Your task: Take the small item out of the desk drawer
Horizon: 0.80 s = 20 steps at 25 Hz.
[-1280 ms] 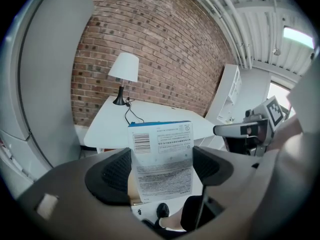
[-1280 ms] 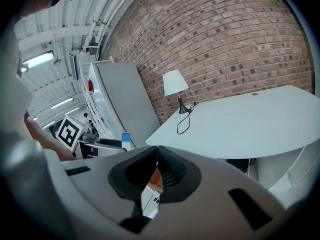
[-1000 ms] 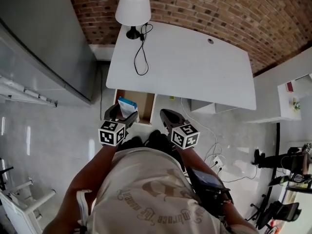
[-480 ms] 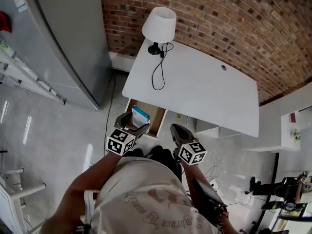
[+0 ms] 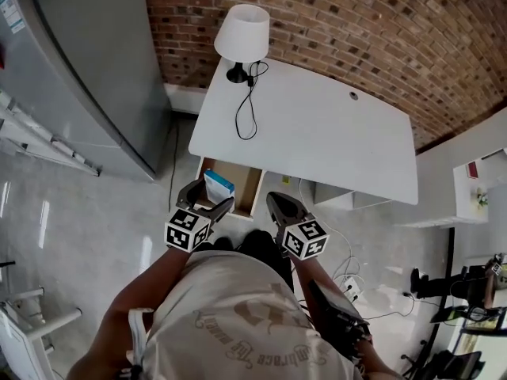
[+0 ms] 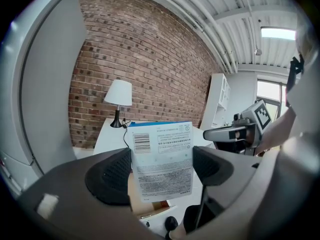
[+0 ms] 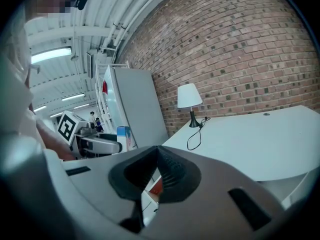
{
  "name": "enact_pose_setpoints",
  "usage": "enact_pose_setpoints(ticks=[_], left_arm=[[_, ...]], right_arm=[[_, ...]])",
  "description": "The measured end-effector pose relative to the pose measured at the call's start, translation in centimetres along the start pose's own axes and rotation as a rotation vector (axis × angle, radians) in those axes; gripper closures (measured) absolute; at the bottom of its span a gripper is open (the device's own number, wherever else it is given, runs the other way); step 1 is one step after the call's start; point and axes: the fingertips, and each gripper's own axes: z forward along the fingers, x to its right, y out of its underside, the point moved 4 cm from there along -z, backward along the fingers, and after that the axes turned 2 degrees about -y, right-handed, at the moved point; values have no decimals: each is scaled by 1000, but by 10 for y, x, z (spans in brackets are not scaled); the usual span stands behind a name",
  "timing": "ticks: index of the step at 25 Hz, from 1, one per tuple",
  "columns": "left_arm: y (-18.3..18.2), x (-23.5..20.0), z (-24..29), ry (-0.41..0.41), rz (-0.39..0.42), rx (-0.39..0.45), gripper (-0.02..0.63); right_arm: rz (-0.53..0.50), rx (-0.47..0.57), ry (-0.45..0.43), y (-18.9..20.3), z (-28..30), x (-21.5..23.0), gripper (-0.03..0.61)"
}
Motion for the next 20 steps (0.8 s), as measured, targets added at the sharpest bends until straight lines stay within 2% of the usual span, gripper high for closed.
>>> enact_pose_setpoints(ticks=[6, 11, 14, 20], left_arm=[[-3, -4, 4, -3, 7, -1, 229], [-7, -12, 4, -3, 3, -4, 228], [-11, -24, 3, -29, -1, -6, 227], [-1, 1, 22, -36, -8, -11, 229]], right_arm=[[-1, -5, 2, -4, 6, 5, 572], [-38, 5, -10, -27, 23, 5, 572], [-57, 11, -38, -37, 37, 1, 572], [-73, -13, -55, -29, 20, 17, 572]])
